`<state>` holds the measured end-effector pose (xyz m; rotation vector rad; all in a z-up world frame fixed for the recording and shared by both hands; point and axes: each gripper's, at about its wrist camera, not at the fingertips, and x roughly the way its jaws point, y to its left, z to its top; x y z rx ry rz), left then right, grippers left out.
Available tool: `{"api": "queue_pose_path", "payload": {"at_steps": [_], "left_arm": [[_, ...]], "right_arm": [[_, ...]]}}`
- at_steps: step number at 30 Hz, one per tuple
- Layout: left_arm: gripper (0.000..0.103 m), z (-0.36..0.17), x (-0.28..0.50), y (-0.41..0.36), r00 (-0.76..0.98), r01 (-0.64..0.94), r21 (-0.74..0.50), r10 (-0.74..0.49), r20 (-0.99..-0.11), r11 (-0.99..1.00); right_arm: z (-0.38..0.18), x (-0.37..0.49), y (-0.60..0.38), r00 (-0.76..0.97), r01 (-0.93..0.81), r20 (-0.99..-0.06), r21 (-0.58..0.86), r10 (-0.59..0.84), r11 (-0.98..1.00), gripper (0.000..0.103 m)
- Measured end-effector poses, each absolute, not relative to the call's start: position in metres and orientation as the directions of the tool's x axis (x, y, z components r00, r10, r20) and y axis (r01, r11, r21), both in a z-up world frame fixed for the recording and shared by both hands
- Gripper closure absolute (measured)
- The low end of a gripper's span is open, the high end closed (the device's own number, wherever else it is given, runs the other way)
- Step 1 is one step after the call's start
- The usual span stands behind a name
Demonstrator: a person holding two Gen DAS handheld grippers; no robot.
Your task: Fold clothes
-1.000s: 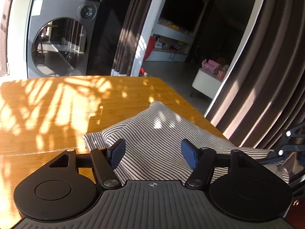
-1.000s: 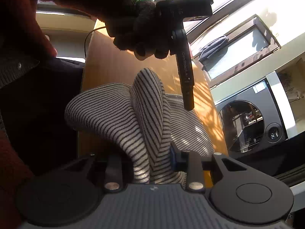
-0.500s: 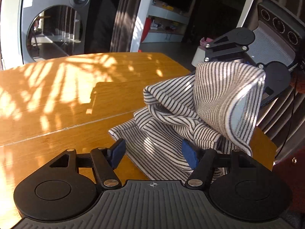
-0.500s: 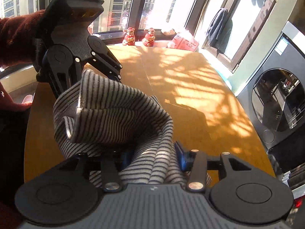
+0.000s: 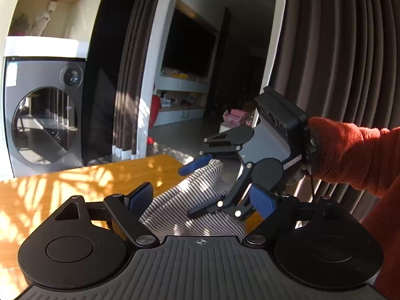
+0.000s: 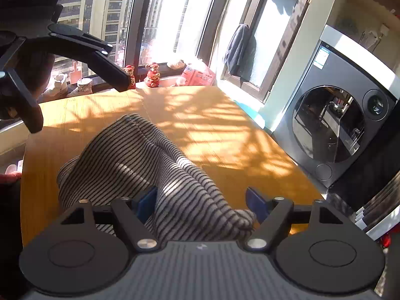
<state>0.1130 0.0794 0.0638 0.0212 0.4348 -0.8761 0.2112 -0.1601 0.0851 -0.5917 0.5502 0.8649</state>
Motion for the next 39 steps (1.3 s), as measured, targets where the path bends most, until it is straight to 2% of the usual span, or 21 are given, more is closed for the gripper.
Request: {"api": "queue_pose_path", "payload": {"at_steps": [2,3,5,6,11,14,15,17,20,23,25,28,30,32,35,37,38,39], "left_arm": [[0.016,0.045,0.124,0.061,0.545,0.740,-0.140,-0.708,-0.450,0.658],[0.016,0.035,0.131,0.055,0.539,0.730,-0.141,-0.691,-0.483,0.668],[0.017,0.019,0.146,0.049,0.537,0.707,-0.146,-0.660,-0.525,0.692],[0.017,0.012,0.152,0.048,0.537,0.697,-0.148,-0.648,-0.540,0.702],[0.015,-0.004,0.168,0.051,0.515,0.683,-0.177,-0.640,-0.570,0.708],[0.014,-0.007,0.168,0.055,0.509,0.677,-0.178,-0.629,-0.587,0.714],[0.014,-0.007,0.168,0.057,0.509,0.670,-0.179,-0.622,-0.594,0.720],[0.013,-0.002,0.167,0.063,0.515,0.652,-0.185,-0.609,-0.603,0.735],[0.013,0.019,0.159,0.070,0.547,0.667,-0.166,-0.629,-0.552,0.726],[0.007,0.040,0.161,0.065,0.566,0.710,-0.126,-0.667,-0.485,0.693],[0.007,0.037,0.172,0.052,0.584,0.706,-0.064,-0.631,-0.511,0.706],[0.010,0.013,0.196,0.043,0.586,0.672,-0.017,-0.546,-0.598,0.740],[0.007,-0.001,0.212,0.053,0.553,0.647,-0.109,-0.563,-0.614,0.754],[0.005,-0.011,0.222,0.065,0.519,0.619,-0.221,-0.604,-0.605,0.753],[0.004,-0.024,0.228,0.074,0.495,0.589,-0.312,-0.638,-0.590,0.745],[0.004,-0.029,0.228,0.079,0.485,0.574,-0.350,-0.651,-0.583,0.741],[0.004,-0.030,0.228,0.081,0.482,0.567,-0.363,-0.655,-0.582,0.740],[0.005,-0.031,0.226,0.084,0.482,0.561,-0.368,-0.654,-0.583,0.741]], "right_arm": [[0.099,0.202,-0.174,0.593,-0.781,-0.596,-0.261,0.542,0.567,0.030],[0.105,0.197,-0.181,0.618,-0.762,-0.564,-0.261,0.547,0.592,0.047],[0.118,0.186,-0.190,0.642,-0.744,-0.511,-0.238,0.572,0.624,0.071],[0.123,0.183,-0.194,0.649,-0.738,-0.489,-0.222,0.583,0.637,0.072],[0.113,0.201,-0.195,0.573,-0.757,-0.520,-0.039,0.634,0.652,0.072],[0.061,0.241,-0.184,0.585,-0.660,-0.637,-0.014,0.502,0.751,0.071],[0.045,0.252,-0.184,0.583,-0.634,-0.655,0.004,0.481,0.773,0.069],[0.033,0.263,-0.193,0.582,-0.601,-0.633,0.088,0.511,0.794,0.061],[0.036,0.257,-0.193,0.595,-0.599,-0.634,0.060,0.494,0.798,0.059],[0.037,0.251,-0.193,0.606,-0.592,-0.637,0.041,0.477,0.805,0.057],[0.041,0.248,-0.194,0.610,-0.578,-0.637,0.049,0.471,0.815,0.055],[0.057,0.234,-0.208,0.605,-0.534,-0.637,0.119,0.477,0.837,0.044],[0.068,0.215,-0.226,0.575,-0.514,-0.623,0.229,0.530,0.827,0.026],[0.064,0.197,-0.242,0.492,-0.475,-0.615,0.403,0.616,0.782,0.019],[0.034,0.184,-0.249,0.354,-0.362,-0.616,0.604,0.704,0.710,0.019],[0.010,0.188,-0.247,0.296,-0.267,-0.616,0.680,0.730,0.683,0.027],[0.001,0.194,-0.247,0.281,-0.227,-0.615,0.703,0.737,0.674,0.038],[-0.006,0.202,-0.247,0.275,-0.196,-0.618,0.714,0.737,0.672,0.043]]}}
